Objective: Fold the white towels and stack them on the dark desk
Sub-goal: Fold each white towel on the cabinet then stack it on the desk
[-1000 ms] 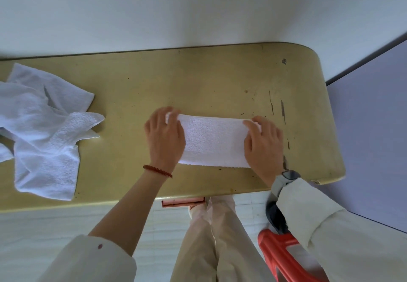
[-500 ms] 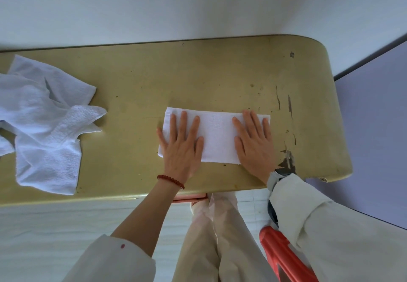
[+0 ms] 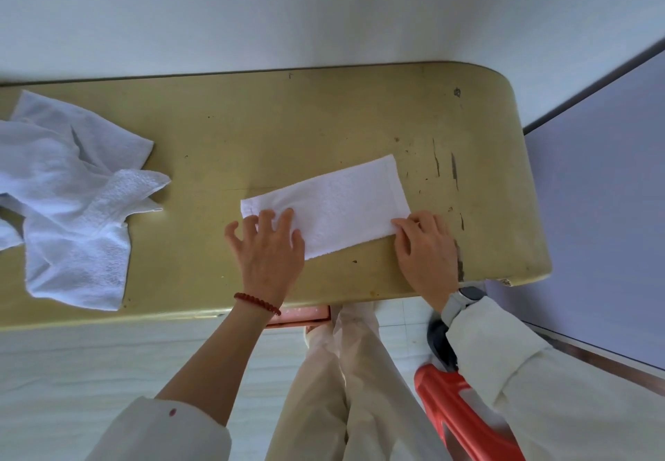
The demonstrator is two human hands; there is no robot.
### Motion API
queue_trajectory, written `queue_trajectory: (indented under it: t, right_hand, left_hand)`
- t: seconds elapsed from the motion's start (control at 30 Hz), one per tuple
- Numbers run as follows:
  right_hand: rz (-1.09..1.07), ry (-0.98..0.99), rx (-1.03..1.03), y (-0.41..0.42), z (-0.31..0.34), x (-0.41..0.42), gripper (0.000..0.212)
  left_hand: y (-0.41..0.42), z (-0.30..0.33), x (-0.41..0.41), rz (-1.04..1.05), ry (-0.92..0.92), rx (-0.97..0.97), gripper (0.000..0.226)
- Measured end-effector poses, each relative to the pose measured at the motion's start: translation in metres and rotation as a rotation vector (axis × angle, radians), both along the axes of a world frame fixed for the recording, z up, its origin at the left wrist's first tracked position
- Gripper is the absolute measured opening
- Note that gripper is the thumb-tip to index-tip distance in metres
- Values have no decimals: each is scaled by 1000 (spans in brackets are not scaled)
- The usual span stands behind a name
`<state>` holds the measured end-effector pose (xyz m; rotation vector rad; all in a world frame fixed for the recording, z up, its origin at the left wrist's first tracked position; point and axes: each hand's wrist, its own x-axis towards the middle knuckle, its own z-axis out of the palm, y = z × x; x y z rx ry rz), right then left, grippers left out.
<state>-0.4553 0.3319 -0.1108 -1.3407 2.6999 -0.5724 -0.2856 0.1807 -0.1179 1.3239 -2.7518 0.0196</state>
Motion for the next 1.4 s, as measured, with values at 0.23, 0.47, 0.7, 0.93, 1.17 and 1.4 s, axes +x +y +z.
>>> queue_trajectory:
  t: [0.23,0.47,0.7,0.93,1.17,1.4]
  right_hand:
    - [-428,-422,171,-11,8,-12,24]
    - [-405,-588,343,-29,13,-29,35]
    - [-456,-712,112,-36,30,-31,5]
    - [-135,-569,-27,-73,50,-79,19]
    - [303,-354,31,-85,79,-99,11]
    - [319,-301,2,-81,84,-118,22]
  left_hand:
    - [-4,2,-4,-81,-13,0,23]
    - [-2,5,-4,-68,-28,83,29]
    - [-7,24,-14,-29,-74,218,19]
    - [-19,43,-54,-89,-51,492,27]
    - [-73,73,-140,-366,-18,596,88]
    - [-112,82,-176,-384,-249,742,35]
